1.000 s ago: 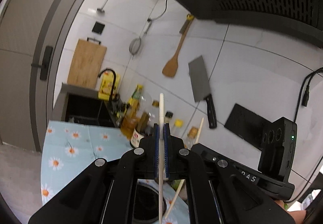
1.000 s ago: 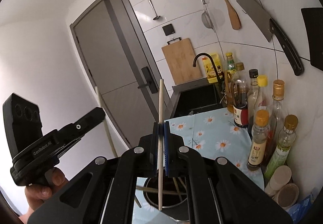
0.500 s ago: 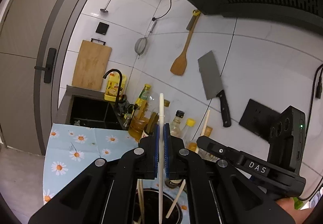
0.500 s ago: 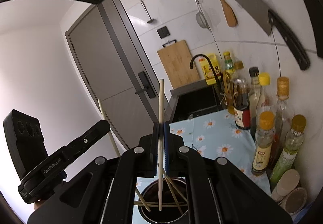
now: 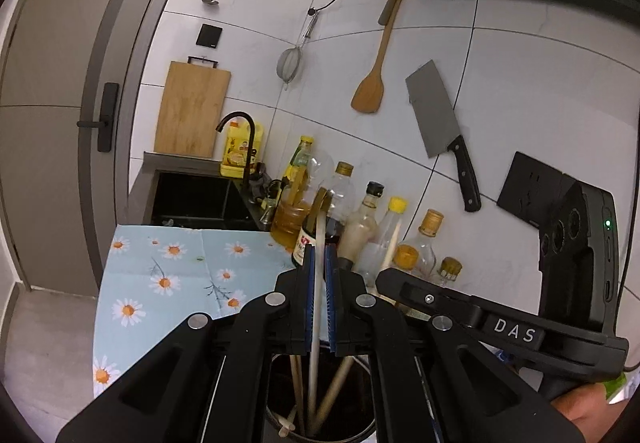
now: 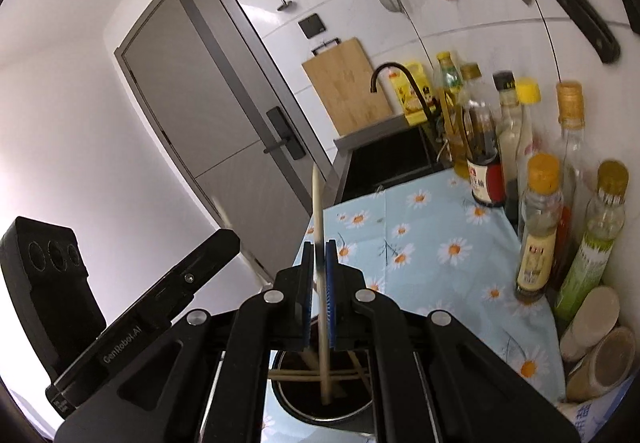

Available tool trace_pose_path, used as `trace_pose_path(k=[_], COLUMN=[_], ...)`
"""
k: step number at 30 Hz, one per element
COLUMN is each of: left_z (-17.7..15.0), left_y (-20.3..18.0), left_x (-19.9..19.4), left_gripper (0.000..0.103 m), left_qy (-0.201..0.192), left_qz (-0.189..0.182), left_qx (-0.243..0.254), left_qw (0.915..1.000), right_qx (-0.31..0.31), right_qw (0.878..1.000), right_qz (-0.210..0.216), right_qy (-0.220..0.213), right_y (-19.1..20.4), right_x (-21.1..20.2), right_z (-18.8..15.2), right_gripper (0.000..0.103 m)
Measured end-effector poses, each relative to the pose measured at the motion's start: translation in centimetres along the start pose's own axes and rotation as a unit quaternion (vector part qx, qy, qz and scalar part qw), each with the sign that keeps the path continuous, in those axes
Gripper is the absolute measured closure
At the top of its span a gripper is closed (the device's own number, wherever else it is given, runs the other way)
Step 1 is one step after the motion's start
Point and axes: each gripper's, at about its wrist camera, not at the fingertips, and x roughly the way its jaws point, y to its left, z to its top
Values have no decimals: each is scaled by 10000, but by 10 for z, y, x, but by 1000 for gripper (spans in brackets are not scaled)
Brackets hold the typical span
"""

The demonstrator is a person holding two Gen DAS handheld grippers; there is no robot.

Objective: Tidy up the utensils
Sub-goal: 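Lower both chopsticks into the black holder and open both grippers, then move both open grippers down to the spoons on the table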

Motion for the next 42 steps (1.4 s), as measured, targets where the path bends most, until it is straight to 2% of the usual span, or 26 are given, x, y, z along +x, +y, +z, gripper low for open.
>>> trace_pose_path(k=[5, 18, 21, 24, 27, 31, 33, 42], left_z=[-3, -6, -7, -11, -17, -27, -34, -73], left_y=[0, -6, -8, -9, -10, -13, -14, -21], left_x=[-4, -27, -36, -49, -60, -72, -79, -93], left_gripper=[98, 98, 98, 98, 98, 98, 88, 85], left_qy=[78, 150, 201, 239, 316, 453, 513, 1095], left_qz=[32, 27, 22, -1, 6, 110, 114, 52], left_qx=[8, 16, 18, 4, -14, 39, 33, 16], left_qw=[10000, 9999, 9998, 9997, 9995, 9989, 9986, 9940], right_qx=[93, 103, 154, 215, 310, 424, 453, 734], right_qw=[10000, 9999, 9999, 9997, 9993, 9983, 9978, 9926], right_qz=[20, -3, 33, 76, 98, 138, 136, 13], right_qy=[12, -56, 12, 70, 169, 367, 472, 967], right_y=[-2, 4, 4, 3, 0, -3, -5, -22], right_x=[-6, -35, -42, -53, -62, -75, -81, -96], right_z=[-1, -7, -11, -17, -27, -45, -56, -107], right_gripper=[88, 86, 80, 80, 79, 74, 73, 68])
